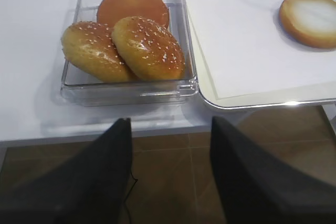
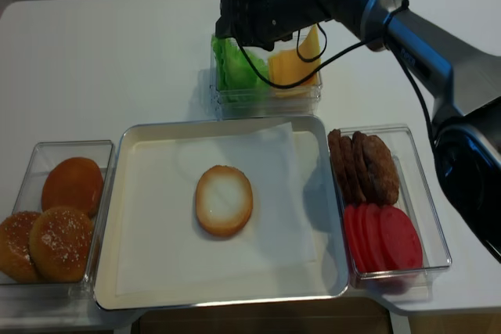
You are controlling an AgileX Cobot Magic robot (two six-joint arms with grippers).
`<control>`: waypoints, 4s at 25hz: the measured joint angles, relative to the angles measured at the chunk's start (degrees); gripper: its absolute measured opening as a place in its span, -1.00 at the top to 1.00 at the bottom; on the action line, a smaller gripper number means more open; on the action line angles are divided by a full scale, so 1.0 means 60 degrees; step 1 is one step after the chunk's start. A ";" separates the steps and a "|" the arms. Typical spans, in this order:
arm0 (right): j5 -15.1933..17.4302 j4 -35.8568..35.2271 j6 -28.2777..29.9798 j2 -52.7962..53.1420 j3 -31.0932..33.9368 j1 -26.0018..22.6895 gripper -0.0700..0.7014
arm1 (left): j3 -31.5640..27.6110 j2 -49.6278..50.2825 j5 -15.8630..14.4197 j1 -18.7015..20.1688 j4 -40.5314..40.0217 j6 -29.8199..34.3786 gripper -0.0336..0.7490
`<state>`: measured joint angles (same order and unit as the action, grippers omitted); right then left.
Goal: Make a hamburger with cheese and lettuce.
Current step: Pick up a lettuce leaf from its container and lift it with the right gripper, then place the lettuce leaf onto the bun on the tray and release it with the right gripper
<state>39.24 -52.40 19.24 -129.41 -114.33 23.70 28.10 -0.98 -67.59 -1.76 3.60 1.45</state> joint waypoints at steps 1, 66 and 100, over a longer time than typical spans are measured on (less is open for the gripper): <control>-0.0047 -0.0041 0.0024 -0.0047 0.0000 0.0015 -0.28 | 0.0000 0.0000 0.0000 0.0000 0.0000 0.0000 -0.01; 0.2176 0.0877 0.0065 0.2767 0.0000 0.0015 0.77 | 0.0000 0.0000 0.0000 0.0000 0.0000 0.0000 -0.01; -0.0468 -0.0315 0.2213 0.7750 0.8579 0.0126 0.77 | 0.0000 0.0000 0.0000 0.0000 0.0000 0.0000 -0.01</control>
<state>36.44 -54.29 32.52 -82.91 -62.85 24.46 28.10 -0.98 -67.59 -1.76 3.60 1.45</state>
